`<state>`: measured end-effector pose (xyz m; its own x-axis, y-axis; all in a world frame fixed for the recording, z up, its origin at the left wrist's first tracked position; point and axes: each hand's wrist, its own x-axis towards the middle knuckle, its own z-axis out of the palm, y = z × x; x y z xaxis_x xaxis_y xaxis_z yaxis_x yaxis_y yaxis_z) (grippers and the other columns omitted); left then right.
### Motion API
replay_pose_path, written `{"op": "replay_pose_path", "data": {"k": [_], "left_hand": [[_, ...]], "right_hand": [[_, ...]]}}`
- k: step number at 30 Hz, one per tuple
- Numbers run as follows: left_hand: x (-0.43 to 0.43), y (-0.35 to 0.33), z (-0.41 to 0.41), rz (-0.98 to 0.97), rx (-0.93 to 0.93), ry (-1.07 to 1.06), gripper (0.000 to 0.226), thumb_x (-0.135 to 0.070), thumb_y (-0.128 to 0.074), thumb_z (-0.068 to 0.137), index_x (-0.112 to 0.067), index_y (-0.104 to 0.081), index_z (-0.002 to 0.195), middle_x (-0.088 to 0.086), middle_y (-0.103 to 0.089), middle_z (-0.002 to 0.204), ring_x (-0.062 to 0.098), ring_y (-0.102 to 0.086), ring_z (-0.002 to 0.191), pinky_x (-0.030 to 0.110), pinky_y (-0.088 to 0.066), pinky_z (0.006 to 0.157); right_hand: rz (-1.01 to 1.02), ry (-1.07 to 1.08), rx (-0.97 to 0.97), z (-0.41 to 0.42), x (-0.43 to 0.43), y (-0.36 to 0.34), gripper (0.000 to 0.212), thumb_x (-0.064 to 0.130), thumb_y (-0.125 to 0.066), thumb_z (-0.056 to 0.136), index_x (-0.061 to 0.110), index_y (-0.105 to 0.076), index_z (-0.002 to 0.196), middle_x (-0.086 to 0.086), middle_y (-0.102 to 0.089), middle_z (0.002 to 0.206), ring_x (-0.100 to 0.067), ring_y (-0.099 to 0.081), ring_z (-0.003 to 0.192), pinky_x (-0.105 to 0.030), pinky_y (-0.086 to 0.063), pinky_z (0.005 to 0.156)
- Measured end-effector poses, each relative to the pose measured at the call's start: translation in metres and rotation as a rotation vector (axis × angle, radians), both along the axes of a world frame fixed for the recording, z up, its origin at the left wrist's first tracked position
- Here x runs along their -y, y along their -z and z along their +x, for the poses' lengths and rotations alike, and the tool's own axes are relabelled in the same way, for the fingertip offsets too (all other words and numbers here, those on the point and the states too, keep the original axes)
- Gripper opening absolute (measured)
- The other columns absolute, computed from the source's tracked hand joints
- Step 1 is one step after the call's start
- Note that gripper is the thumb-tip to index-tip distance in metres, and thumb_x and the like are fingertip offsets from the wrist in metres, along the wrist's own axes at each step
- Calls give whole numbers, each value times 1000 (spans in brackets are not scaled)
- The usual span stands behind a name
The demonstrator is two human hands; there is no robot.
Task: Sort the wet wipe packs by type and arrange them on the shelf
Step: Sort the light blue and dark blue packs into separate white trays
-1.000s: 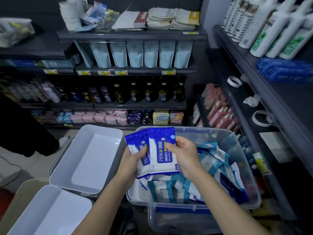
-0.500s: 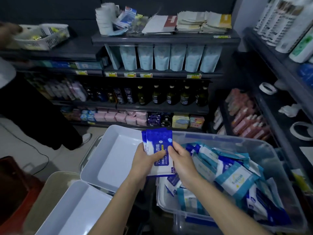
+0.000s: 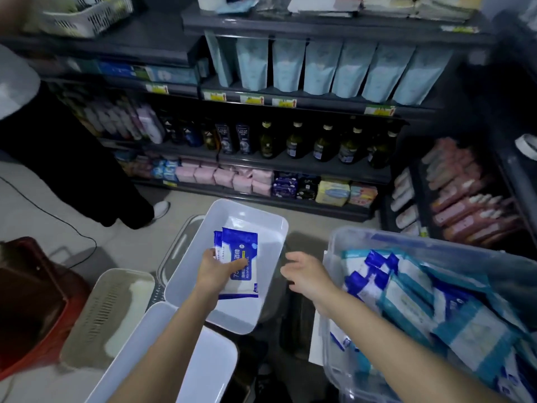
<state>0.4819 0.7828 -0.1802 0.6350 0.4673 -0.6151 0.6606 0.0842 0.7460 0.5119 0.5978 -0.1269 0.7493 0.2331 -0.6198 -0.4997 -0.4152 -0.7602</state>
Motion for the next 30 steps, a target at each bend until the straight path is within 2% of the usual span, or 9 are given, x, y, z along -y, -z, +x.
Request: {"op": "replay_pose_path", "data": {"k": [3, 7, 11, 16, 18, 21, 24, 27, 30], "left_hand": [[-18, 35, 4, -11, -113, 10, 52, -17, -86, 67, -10, -53, 107, 9, -68, 96, 25, -68, 80, 38, -57, 65], [-26, 74, 3, -25, -201, 87, 41, -13, -86, 67, -15, -51, 88, 7, -67, 87, 20, -65, 71, 31, -52, 59], [-27, 107, -2, -141, -230, 159, 52, -20, -88, 64, -11, -57, 105, 7, -71, 96, 25, -71, 80, 38, -60, 65], [-26, 137, -8, -271, -226, 513, 52, -19, -82, 69, -7, -58, 113, 8, -73, 100, 24, -72, 88, 48, -57, 84], [-18, 143, -8, -220, -226, 621, 49, -24, -79, 70, -8, -59, 112, 9, -71, 103, 23, -69, 93, 49, -54, 90], [-14, 142, -3, 135, -254, 669, 61, -36, -80, 70, -12, -50, 118, 4, -52, 118, 19, -54, 110, 33, -48, 94], [-18, 122, 0, 93, -235, 592, 56, -32, -80, 73, -11, -50, 115, 6, -60, 117, 19, -62, 99, 39, -54, 87], [-18, 96, -2, 134, -222, 573, 53, -29, -74, 82, -8, -48, 123, -6, -56, 112, 13, -58, 93, 29, -49, 75], [-7, 61, -1, 240, -87, 531, 48, -30, -69, 86, -11, -51, 126, -3, -58, 116, 12, -55, 91, 21, -41, 68]], "right_hand": [[-131, 5, -60, 9, -18, 23, 28, 8, -55, 89, 11, -57, 117, 7, -56, 88, -21, -57, 100, -42, -48, 98], [-274, 3, -126, 18, -33, 56, 38, 13, -55, 90, 4, -51, 126, -4, -52, 103, -27, -55, 106, -45, -49, 97], [-341, 18, -157, 20, -43, 93, 45, 15, -54, 92, 6, -44, 135, -9, -53, 126, -27, -54, 112, -44, -49, 97], [-366, 32, -203, 6, -53, 135, 12, 15, -55, 91, 12, -57, 102, -7, -65, 99, -18, -63, 84, -37, -57, 77], [-383, 49, -183, 2, -57, 143, 8, 13, -55, 89, 13, -58, 96, -6, -68, 99, -20, -66, 88, -41, -58, 79], [-371, 38, -174, 4, -59, 141, 6, 14, -55, 91, 11, -57, 97, -5, -67, 99, -20, -65, 92, -40, -57, 81], [-362, 12, -166, 8, -56, 127, 8, 11, -54, 90, 8, -59, 95, -8, -66, 99, -21, -64, 92, -41, -57, 82], [-355, -33, -66, 9, -50, 101, 10, 10, -55, 89, 9, -57, 99, -7, -66, 102, -20, -63, 92, -33, -53, 75], [-348, -128, 94, 8, -41, 69, 32, 11, -53, 92, 12, -51, 124, -6, -63, 119, -20, -60, 105, -25, -46, 79]]}}
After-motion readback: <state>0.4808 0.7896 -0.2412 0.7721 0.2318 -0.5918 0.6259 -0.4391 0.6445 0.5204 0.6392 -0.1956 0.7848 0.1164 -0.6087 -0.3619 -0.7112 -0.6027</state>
